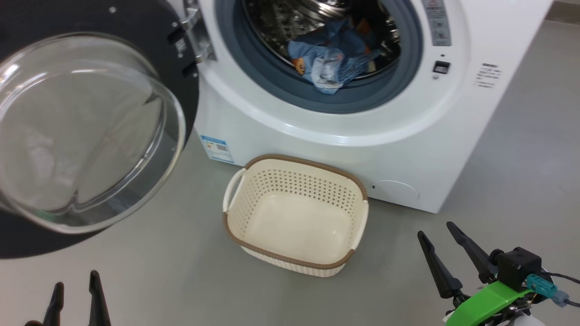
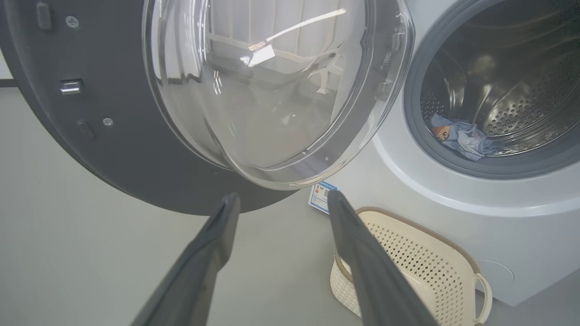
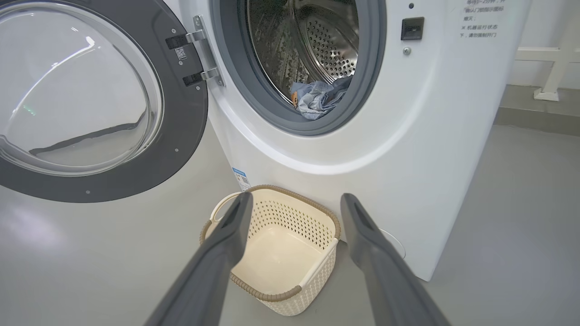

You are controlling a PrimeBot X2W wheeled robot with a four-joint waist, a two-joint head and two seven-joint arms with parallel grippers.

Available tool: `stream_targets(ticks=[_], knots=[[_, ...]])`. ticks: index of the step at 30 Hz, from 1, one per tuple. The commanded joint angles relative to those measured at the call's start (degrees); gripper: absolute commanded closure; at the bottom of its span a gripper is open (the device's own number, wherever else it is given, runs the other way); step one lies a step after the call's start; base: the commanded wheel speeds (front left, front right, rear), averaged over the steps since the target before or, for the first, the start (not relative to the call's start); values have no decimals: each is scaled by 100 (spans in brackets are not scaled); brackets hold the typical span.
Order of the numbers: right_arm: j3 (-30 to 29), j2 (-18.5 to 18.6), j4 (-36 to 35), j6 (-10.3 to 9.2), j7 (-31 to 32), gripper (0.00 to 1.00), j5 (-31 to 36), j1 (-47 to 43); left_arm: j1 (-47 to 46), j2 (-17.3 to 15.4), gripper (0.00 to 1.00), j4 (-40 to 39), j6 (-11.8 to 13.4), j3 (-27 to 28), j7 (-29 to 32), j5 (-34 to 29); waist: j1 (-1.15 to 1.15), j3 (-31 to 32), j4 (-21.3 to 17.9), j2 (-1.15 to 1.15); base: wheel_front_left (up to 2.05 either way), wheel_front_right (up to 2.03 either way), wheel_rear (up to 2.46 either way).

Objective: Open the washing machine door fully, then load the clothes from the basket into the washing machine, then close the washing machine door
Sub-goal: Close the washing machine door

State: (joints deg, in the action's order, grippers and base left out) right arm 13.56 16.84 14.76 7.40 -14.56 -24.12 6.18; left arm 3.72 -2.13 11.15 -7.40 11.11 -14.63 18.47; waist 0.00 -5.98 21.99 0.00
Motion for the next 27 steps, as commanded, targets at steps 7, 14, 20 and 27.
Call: stream_targets(ticks=[7, 14, 20, 27], knots=[[178, 96, -62, 9, -44, 0, 12, 191, -28, -77, 0, -81, -9, 187, -37, 171, 0, -93, 595, 0, 0, 0, 0], [196, 112, -45, 9, -44, 0, 2, 181, -19, -76, 0, -66, -9, 164, -37, 271, 0, -103, 704, 0, 0, 0, 0], [205, 98, -32, 9, -44, 0, -4, 181, -6, -76, 0, -61, -1, 175, -37, 324, 0, -88, 740, 0, 0, 0, 0], [227, 76, -37, 9, -44, 0, -18, 174, -74, -76, 87, -168, -2, 324, -37, 715, 0, -91, 735, 0, 0, 0, 0]])
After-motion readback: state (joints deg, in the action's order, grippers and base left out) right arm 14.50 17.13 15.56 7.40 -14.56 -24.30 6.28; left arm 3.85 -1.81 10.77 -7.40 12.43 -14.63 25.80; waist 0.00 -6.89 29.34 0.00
